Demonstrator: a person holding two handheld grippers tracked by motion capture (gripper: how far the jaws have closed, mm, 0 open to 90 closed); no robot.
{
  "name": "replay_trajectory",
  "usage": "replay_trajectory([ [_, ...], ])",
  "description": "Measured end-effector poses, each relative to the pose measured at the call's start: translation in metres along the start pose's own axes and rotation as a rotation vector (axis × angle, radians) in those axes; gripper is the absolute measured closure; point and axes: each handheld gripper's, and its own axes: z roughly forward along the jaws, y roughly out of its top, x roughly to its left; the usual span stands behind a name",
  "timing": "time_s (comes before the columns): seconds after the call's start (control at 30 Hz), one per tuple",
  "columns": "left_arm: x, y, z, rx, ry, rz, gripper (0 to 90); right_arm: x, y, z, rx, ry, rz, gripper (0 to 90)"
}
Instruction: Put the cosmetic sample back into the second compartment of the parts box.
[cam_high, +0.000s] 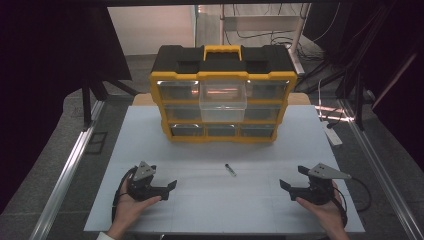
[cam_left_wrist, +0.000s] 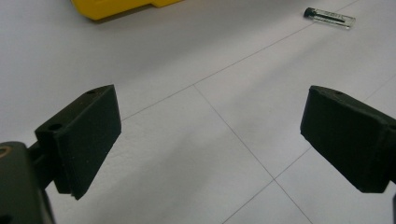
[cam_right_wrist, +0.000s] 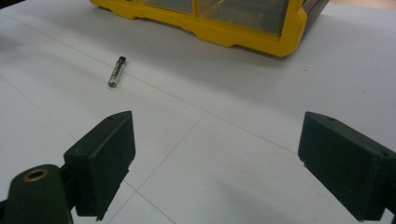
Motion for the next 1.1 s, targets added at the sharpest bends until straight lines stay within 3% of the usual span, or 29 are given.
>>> replay_trajectory([
  [0.57,0.0014,0.0022,0.003,-0.005,-0.011,0.005,6.3,-0.0005,0.0005,0.0033,0.016,-0.013,0.007,12.3],
  [1.1,0.0018,0.0033,0.0037,-0.003,-0.021,0.014,6.9,0.0079,0.0041,0.0077,0.03,0.024,-0.015,12.7],
])
